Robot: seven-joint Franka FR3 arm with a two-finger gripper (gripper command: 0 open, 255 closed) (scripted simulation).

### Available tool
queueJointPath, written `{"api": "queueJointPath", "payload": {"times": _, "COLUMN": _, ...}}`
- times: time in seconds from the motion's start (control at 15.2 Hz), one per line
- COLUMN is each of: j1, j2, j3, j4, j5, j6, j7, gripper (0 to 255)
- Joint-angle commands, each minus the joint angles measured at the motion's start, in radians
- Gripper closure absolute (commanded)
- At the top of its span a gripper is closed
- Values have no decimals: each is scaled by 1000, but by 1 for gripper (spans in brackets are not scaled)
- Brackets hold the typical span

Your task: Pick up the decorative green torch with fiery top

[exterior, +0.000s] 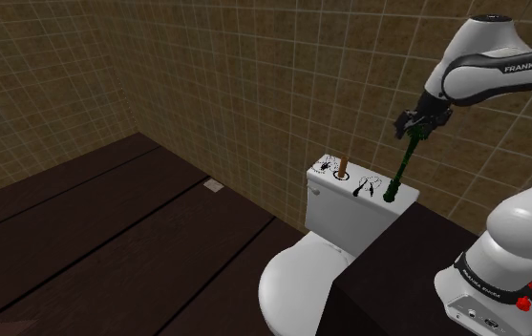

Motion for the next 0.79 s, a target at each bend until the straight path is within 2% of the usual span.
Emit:
{"api": "queueJointPath", "payload": {"times": 0.0, "j1": -43, "j2": 42, "j3": -20, "j4": -16, "j5": -38, "j6": 110, "j7": 14, "gripper": 0}}
{"api": "queueJointPath", "payload": {"times": 0.4, "j1": -178, "j2": 194, "j3": -59, "j4": -38, "j5": -142, "j6": 423, "j7": 84, "gripper": 0}}
{"api": "queueJointPath", "payload": {"times": 0.66, "j1": -284, "j2": 322, "j3": -65, "j4": -24, "j5": -216, "j6": 633, "j7": 151, "gripper": 0}}
{"api": "queueJointPath", "payload": {"times": 0.73, "j1": -286, "j2": 324, "j3": -65, "j4": -24, "j5": -216, "j6": 635, "j7": 151, "gripper": 0}}
